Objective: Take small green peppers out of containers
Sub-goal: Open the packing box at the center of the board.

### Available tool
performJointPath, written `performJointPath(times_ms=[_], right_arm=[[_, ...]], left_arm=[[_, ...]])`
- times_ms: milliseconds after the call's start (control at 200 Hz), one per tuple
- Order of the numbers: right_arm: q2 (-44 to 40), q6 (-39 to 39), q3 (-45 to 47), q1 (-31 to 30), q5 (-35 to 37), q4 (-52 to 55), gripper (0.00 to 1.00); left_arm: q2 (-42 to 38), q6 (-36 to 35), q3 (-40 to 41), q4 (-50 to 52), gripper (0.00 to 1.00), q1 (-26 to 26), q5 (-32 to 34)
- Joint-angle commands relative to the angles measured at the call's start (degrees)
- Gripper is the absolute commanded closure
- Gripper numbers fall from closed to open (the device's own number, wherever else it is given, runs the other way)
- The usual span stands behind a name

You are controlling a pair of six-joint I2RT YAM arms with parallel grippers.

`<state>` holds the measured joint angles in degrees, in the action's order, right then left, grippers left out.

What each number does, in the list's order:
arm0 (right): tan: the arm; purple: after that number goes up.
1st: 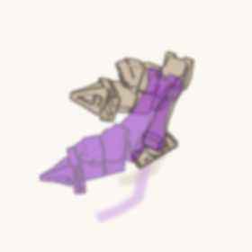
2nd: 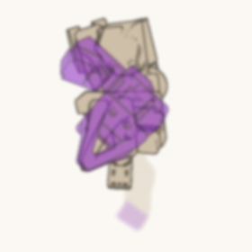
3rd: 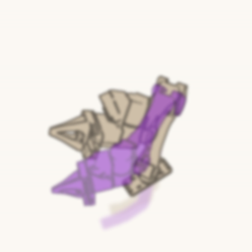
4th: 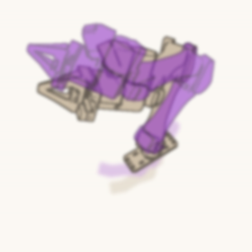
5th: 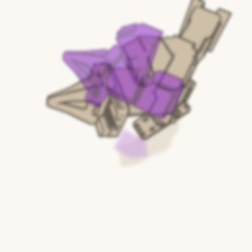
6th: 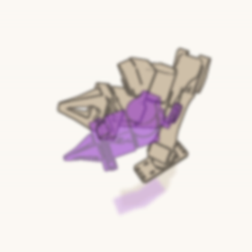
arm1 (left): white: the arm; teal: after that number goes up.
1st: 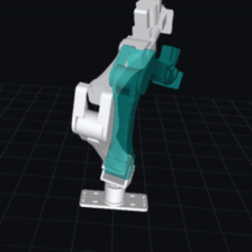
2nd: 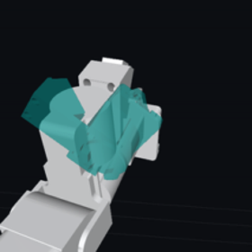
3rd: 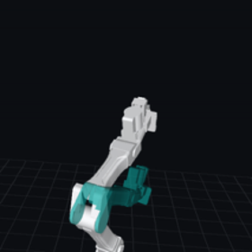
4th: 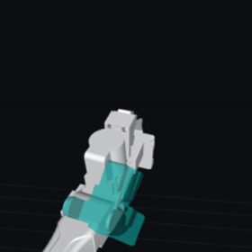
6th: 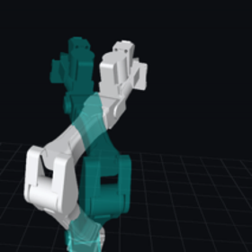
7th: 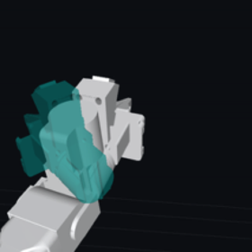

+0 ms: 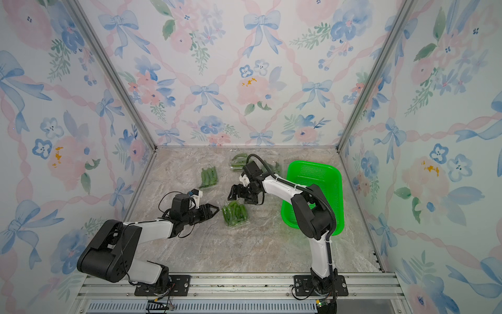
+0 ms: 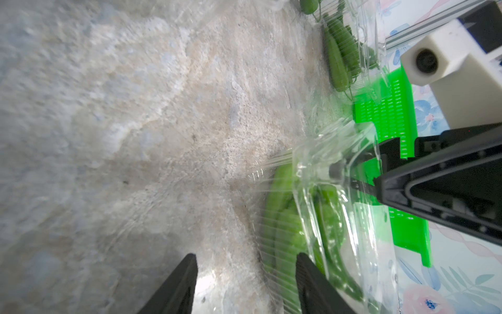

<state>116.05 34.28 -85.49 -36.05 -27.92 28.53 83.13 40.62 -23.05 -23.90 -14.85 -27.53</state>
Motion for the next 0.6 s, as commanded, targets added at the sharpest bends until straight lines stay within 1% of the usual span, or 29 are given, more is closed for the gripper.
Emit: performJointPath(times_ms=[0,160,595], right_arm=[[1.5,0.3,-1.8,-0.9,-0.6,1.1,0.09],[1.6,0.3,-1.9,-0.9,-0.7,1.1,0.09],[1.7,0.4,-2.1,-0.9,-0.8,0.9,0.09]], left_arm=[[-1.9,-0.2,1.0,0.9,0.38,0.8,-0.5],[-2.5,-0.2,1.3,1.4,0.37,1.7,-0.6],[-3.1,0.1,1.1,1.4,0.38,1.7,-2.7]])
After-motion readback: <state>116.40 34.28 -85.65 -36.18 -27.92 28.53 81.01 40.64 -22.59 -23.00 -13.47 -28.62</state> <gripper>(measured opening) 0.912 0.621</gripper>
